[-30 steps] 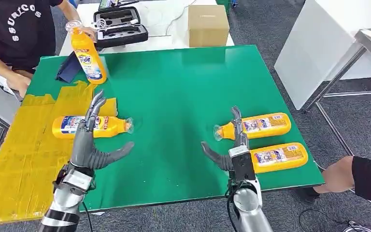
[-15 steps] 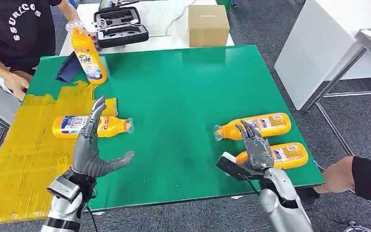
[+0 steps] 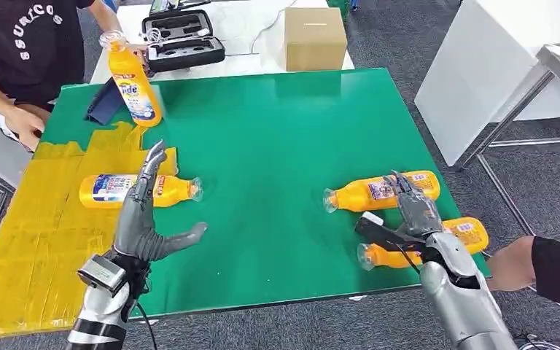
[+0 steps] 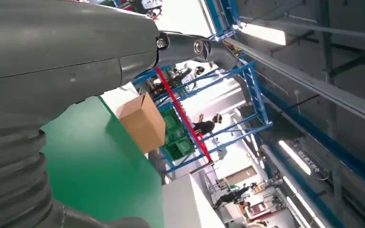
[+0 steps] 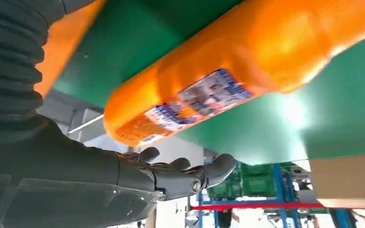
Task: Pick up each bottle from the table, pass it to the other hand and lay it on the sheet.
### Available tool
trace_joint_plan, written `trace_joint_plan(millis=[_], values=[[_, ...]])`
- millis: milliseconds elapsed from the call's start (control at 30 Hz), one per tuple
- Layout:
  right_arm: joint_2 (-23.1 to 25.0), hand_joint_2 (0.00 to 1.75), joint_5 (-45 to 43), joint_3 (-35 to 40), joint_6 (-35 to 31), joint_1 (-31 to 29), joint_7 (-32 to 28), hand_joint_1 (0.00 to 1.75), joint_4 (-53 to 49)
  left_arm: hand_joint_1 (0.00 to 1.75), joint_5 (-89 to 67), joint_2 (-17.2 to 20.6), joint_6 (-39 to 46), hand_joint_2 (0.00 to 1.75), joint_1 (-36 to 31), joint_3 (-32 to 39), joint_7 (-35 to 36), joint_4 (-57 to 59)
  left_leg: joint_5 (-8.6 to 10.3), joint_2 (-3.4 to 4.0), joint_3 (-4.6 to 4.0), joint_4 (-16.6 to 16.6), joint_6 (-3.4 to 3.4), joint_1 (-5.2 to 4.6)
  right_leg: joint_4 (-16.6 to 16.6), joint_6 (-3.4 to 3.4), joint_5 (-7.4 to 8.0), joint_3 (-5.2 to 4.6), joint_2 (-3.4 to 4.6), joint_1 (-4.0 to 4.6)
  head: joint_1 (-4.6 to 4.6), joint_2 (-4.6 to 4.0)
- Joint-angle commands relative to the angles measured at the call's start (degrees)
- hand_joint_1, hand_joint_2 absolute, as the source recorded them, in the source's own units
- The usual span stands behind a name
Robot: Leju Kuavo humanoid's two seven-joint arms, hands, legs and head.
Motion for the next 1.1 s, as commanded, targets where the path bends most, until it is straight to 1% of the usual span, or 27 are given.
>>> trace_joint_plan(millis=[33,67,100,133,167,200,233,267,333,367,433,467,500,533,567,600,633,700,733,800,900,933,1033,1100], values=[[-0.26,1.75,0.14,-0.12,-0.21,-3.20,-0.24,0.00,6.35,0.00,0.07,-0.50,-0.09,1.75,-2.27,0.28,-0.73,4.22,-0.17,0.04,0.45,-0.02,-0.07,0.01,-0.01,-0.11,-0.16,0.43,-0.05,0.04,0.00,0.00],[-0.26,1.75,0.14,-0.12,-0.21,-3.20,-0.24,0.00,6.35,0.00,0.07,-0.50,-0.09,1.75,-2.27,0.28,-0.73,4.22,-0.09,0.00,0.28,-0.03,-0.05,0.01,-0.02,-0.08,-0.09,0.27,-0.07,0.03,-0.02,0.00],[-0.26,1.75,0.14,-0.12,-0.21,-3.20,-0.24,0.00,6.35,0.00,0.07,-0.50,-0.09,1.75,-2.27,0.28,-0.73,4.22,-0.15,0.01,0.41,-0.01,-0.07,0.02,-0.01,-0.11,-0.15,0.40,-0.09,0.05,0.00,0.00],[-0.26,1.75,0.14,-0.12,-0.21,-3.20,-0.24,0.00,6.35,0.00,0.07,-0.50,-0.09,1.75,-2.27,0.28,-0.73,4.22,-0.07,0.00,0.22,-0.02,-0.05,0.02,-0.03,-0.07,-0.07,0.22,-0.06,0.05,0.00,0.00],[-0.26,1.75,0.14,-0.12,-0.21,-3.20,-0.24,0.00,6.35,0.00,0.07,-0.50,-0.09,1.75,-2.27,0.28,-0.73,4.22,-0.15,0.03,0.36,0.00,-0.06,0.03,-0.02,-0.09,-0.13,0.36,-0.06,0.07,-0.02,0.00],[-0.26,1.75,0.14,-0.12,-0.21,-3.20,-0.24,0.00,6.35,0.00,0.07,-0.50,-0.09,1.75,-2.27,0.28,-0.73,4.22,-0.06,0.01,0.18,-0.03,-0.03,0.02,-0.03,-0.05,-0.05,0.17,-0.04,0.06,-0.02,0.00],[0.03,1.75,0.33,-0.23,-0.72,-3.05,0.13,0.00,6.21,0.00,0.07,-0.45,-0.07,1.75,-2.13,0.31,-0.74,4.02,-0.12,0.03,0.32,-0.02,-0.05,0.02,-0.03,-0.08,-0.10,0.32,-0.05,0.07,0.00,0.00],[0.01,1.75,0.78,-0.57,-1.64,-3.18,0.56,0.00,6.26,0.00,0.08,-0.46,-0.06,1.75,-2.15,0.35,-0.75,4.02,-0.06,0.03,0.19,-0.04,-0.03,0.02,-0.03,-0.05,-0.05,0.17,-0.02,0.06,-0.02,0.00],[0.74,1.75,2.32,-1.72,-4.28,-3.70,0.99,0.00,6.50,0.00,0.09,-0.66,-0.02,1.75,-2.13,0.47,-0.76,4.03,-0.25,0.06,0.55,0.04,-0.06,0.02,0.02,-0.11,-0.21,0.54,-0.06,0.07,0.00,0.00],[1.10,1.75,2.52,-2.12,-4.93,-3.93,0.95,0.00,6.35,0.00,0.07,-0.75,0.12,1.75,-2.11,0.55,-0.82,4.05,-0.08,0.04,0.24,-0.04,-0.03,0.02,-0.03,-0.06,-0.07,0.22,-0.03,0.05,0.00,0.00],[1.93,1.75,3.55,-3.04,-6.86,-4.47,1.32,0.00,6.11,0.00,-0.02,-0.92,0.39,1.75,-2.18,0.60,-0.94,4.33,-0.19,0.09,0.44,0.01,-0.05,0.02,0.00,-0.10,-0.16,0.42,-0.02,0.05,0.00,0.00],[2.18,1.75,3.72,-3.48,-7.42,-4.64,1.31,0.00,5.88,0.00,-0.02,-0.97,0.41,1.75,-2.20,0.61,-0.94,4.48,-0.10,0.09,0.26,-0.03,-0.04,0.02,-0.02,-0.07,-0.07,0.23,0.01,0.04,0.00,0.00],[2.43,1.75,3.65,-3.95,-7.74,-4.71,1.17,0.00,5.71,0.00,-0.02,-1.01,0.44,1.75,-2.25,0.61,-0.95,4.63,-0.19,0.14,0.40,0.02,-0.05,0.01,0.02,-0.09,-0.14,0.36,0.04,0.05,0.00,0.00],[2.74,1.75,3.32,-4.68,-8.45,-4.65,0.80,0.00,4.89,0.00,0.01,-1.10,0.56,1.75,-2.26,0.64,-1.00,4.83,-0.05,0.09,0.17,-0.04,-0.03,0.01,-0.02,-0.05,-0.03,0.14,0.03,0.03,0.00,0.00],[2.80,1.75,3.31,-5.08,-8.40,-4.53,0.67,0.00,4.39,0.00,0.03,-1.11,0.66,1.75,-2.21,0.73,-1.02,4.91,-0.12,0.12,0.33,-0.03,-0.05,0.01,-0.01,-0.08,-0.09,0.29,0.03,0.04,-0.02,0.00],[2.79,1.75,3.35,-5.22,-8.37,-4.50,0.65,0.00,4.20,0.00,0.03,-1.13,0.70,1.75,-2.20,0.74,-1.03,4.94,-0.08,0.08,0.24,-0.03,-0.05,0.01,-0.01,-0.07,-0.06,0.21,0.01,0.03,-0.02,0.00],[2.79,1.75,3.40,-5.40,-8.53,-4.44,0.56,0.00,3.80,0.00,0.04,-1.16,0.81,1.75,-2.18,0.84,-1.14,5.01,-0.17,0.07,0.41,0.00,-0.07,0.01,0.03,-0.11,-0.16,0.39,-0.03,0.05,0.00,0.00],[3.76,1.75,3.35,-5.93,-10.03,-4.16,-0.24,0.00,3.26,0.00,-0.47,-1.36,1.56,1.75,-2.31,0.80,-1.36,5.46,-0.05,0.04,0.18,-0.04,-0.04,0.01,-0.01,-0.07,-0.05,0.16,-0.01,0.03,0.00,0.00],[4.02,1.75,3.50,-5.85,-10.25,-4.02,-0.23,0.00,3.18,0.00,-0.49,-1.42,1.59,1.75,-2.33,0.77,-1.36,5.63,-0.12,0.09,0.32,-0.03,-0.06,0.02,0.00,-0.09,-0.10,0.29,0.02,0.05,-0.02,0.00],[4.30,1.75,4.05,-5.71,-10.87,-3.80,-0.10,0.00,3.08,0.00,-0.56,-1.53,1.85,1.75,-2.44,0.77,-1.39,6.15,-0.05,0.08,0.18,-0.05,-0.04,0.02,-0.02,-0.06,-0.04,0.16,0.03,0.04,-0.02,0.00],[3.18,1.75,5.42,-5.18,-10.61,-4.50,0.11,0.00,3.72,0.00,-0.56,-1.63,1.90,1.75,-2.59,0.88,-1.39,6.81,-0.19,0.10,0.42,0.01,-0.07,0.03,0.02,-0.11,-0.15,0.40,0.00,0.07,0.00,0.00],[2.75,1.75,5.55,-5.15,-10.19,-5.21,-0.13,0.00,4.40,0.00,-0.56,-1.69,1.92,1.75,-2.76,0.97,-1.39,7.22,-0.11,0.06,0.31,-0.03,-0.04,0.00,0.01,-0.08,-0.10,0.28,-0.02,0.03,-0.02,0.00],[1.81,1.75,7.38,-4.33,-10.21,-7.73,-0.78,0.00,7.21,0.00,-0.22,-2.01,1.79,1.75,-3.37,1.00,-1.62,8.38,-0.20,0.12,0.46,0.04,-0.05,0.00,0.05,-0.10,-0.16,0.42,0.01,0.04,0.00,0.00],[1.52,1.75,7.92,-3.58,-9.43,-9.00,-0.91,0.00,8.72,0.00,-0.17,-2.12,1.69,1.75,-3.64,0.85,-1.63,8.85,-0.04,0.09,0.15,-0.03,-0.02,0.00,0.00,-0.04,-0.02,0.13,0.03,0.02,-0.02,0.00]])
